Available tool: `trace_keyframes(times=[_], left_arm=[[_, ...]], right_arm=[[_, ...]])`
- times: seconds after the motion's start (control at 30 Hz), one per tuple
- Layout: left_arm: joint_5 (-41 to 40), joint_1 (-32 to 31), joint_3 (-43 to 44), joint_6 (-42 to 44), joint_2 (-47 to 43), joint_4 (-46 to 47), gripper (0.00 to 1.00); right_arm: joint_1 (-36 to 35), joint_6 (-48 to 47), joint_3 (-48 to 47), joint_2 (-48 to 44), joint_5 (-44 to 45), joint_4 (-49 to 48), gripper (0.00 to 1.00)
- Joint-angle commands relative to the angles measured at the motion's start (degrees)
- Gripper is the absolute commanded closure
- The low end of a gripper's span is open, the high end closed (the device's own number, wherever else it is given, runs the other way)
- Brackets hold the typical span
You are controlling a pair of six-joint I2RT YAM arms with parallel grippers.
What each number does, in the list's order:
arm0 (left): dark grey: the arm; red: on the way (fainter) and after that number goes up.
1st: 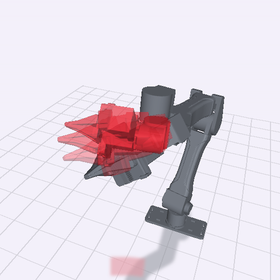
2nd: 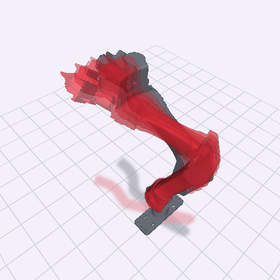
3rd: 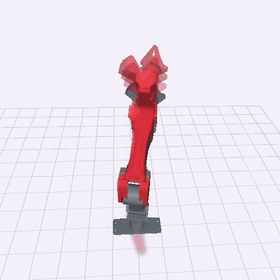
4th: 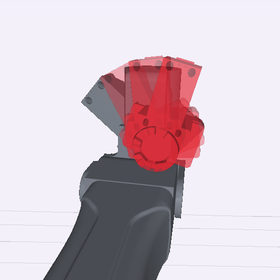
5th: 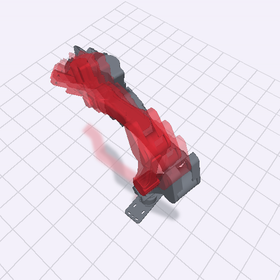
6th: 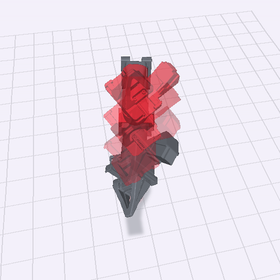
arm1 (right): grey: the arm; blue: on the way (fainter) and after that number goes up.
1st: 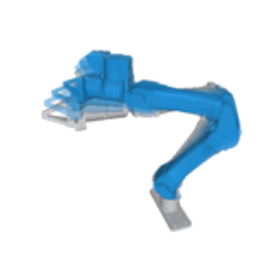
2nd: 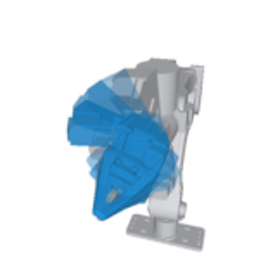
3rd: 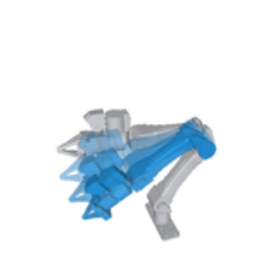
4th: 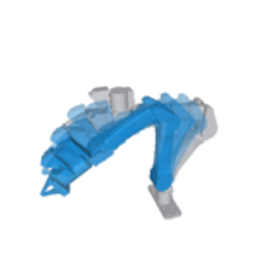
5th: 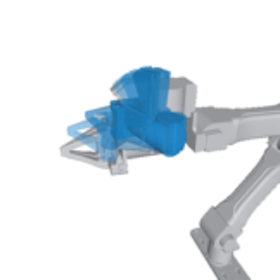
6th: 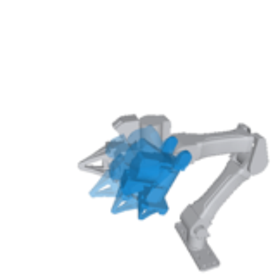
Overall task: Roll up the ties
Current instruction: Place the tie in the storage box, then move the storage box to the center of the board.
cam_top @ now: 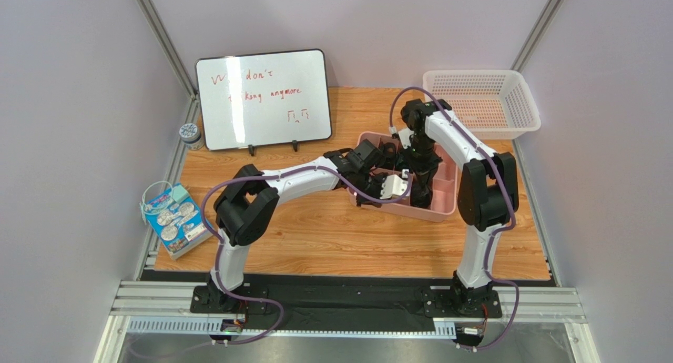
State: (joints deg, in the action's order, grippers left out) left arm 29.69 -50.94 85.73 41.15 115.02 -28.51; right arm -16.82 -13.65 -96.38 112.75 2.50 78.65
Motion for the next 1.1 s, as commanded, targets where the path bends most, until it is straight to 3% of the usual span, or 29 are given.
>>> trace_keyframes(times=[0.0,0.13,0.33,0.37,0.4,0.47,0.57,0.67,0.83,1.07], left_arm=[[-1.83,-2.06,-1.27,-7.47,0.03,-2.34,1.0],[-4.11,-2.06,-1.62,-14.94,0.29,-1.2,1.0],[-6.04,-1.97,-3.73,-19.7,-0.5,0.74,1.0],[-6.83,-1.71,-3.73,-19.61,-0.5,0.65,1.0],[-6.93,-1.45,-3.47,-19.09,-0.67,0.56,1.0],[-7.02,0.04,-2.77,-19.17,-0.85,0.13,1.0],[-6.67,2.07,-1.28,-18.39,-1.12,-0.76,1.0],[-8.15,3.56,-0.14,-17.07,-1.03,-1.28,1.0],[-7.28,7.34,2.77,-17.07,0.82,-3.39,1.0],[-4.39,9.28,9.26,-2.23,5.21,-4.44,1.0]], right_arm=[[-0.41,2.83,3.74,-4.64,0.57,-3.58,1.0],[-0.5,6.35,5.94,-5.87,-0.13,-5.0,1.0],[-0.06,5.39,-1.96,-5.08,-1.62,-3.42,0.72],[0.2,4.78,-3.45,-5.08,-1.62,-3.16,0.65],[0.82,4.6,-4.68,-5.34,-3.62,-2.89,0.47],[1.61,4.16,-7.85,-5.96,-4.69,-2.89,0.26],[4.41,3.72,-11.37,-7.19,-6.97,-2.89,0.08],[6.7,3.63,-15.05,-8.33,-9.35,-2.98,0.0],[12.5,3.63,-19.63,-9.12,-10.41,-3.24,0.0],[19.19,4.42,-19.2,-9.13,-12.61,-3.33,0.0]])
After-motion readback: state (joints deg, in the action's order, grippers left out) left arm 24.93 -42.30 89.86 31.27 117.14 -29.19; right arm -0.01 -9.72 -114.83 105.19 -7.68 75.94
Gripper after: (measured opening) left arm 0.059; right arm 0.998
